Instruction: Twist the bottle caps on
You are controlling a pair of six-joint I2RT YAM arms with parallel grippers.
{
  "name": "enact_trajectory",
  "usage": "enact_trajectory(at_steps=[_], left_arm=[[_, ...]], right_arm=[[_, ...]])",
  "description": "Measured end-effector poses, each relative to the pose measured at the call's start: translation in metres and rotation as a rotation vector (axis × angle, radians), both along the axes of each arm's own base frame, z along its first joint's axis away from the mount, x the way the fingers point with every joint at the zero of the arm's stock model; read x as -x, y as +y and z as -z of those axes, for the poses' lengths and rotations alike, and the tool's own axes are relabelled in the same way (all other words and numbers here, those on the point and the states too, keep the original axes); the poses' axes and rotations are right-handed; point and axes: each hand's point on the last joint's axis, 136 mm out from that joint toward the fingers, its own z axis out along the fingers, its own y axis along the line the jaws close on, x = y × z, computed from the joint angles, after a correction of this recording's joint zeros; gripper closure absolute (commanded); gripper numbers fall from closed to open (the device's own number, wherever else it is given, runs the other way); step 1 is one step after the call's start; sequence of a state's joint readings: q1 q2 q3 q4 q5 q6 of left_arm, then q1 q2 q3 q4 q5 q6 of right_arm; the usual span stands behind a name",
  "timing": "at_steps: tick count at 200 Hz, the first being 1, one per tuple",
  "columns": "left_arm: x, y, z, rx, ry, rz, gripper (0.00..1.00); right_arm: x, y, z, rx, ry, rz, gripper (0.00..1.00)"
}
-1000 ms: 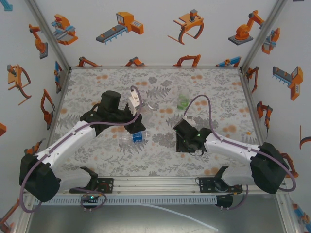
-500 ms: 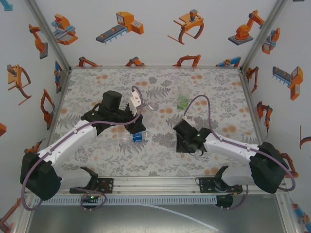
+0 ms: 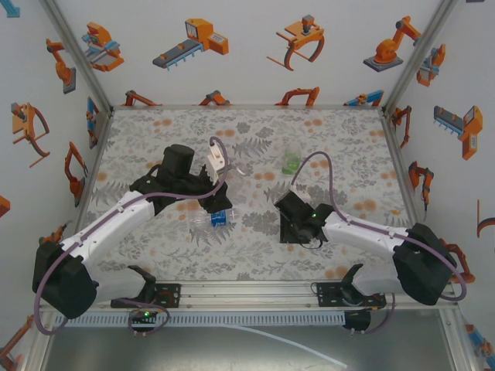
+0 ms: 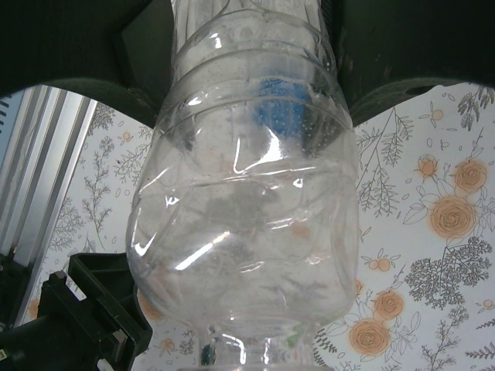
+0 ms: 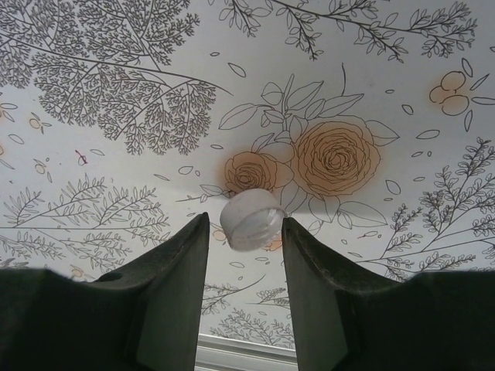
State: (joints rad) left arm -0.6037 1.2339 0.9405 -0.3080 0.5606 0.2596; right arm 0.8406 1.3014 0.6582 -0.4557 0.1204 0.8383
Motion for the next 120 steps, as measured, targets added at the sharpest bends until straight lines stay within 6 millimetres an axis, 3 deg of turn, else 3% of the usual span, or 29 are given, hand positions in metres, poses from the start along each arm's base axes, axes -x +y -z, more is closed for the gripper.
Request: enact_trajectory(at_steps=[28,82,120], left_arm=[[0.000,0.000,0.000,0.000,0.000,0.000,1.00],[0.000,-0.001,0.002,-0.003,0.004,0.003,0.99],[0.001,-0.001,0.002,-0.004,0.005,0.005,0.99]], right_arm=[[0.002,-0.002,0.006,0.013,0.012,0.000,0.59],[0.003,-0.003,0.011,0.019,0.018,-0.001,0.80],[0.003,0.004,0.007,-0.023,0.016,-0.007,0.83]])
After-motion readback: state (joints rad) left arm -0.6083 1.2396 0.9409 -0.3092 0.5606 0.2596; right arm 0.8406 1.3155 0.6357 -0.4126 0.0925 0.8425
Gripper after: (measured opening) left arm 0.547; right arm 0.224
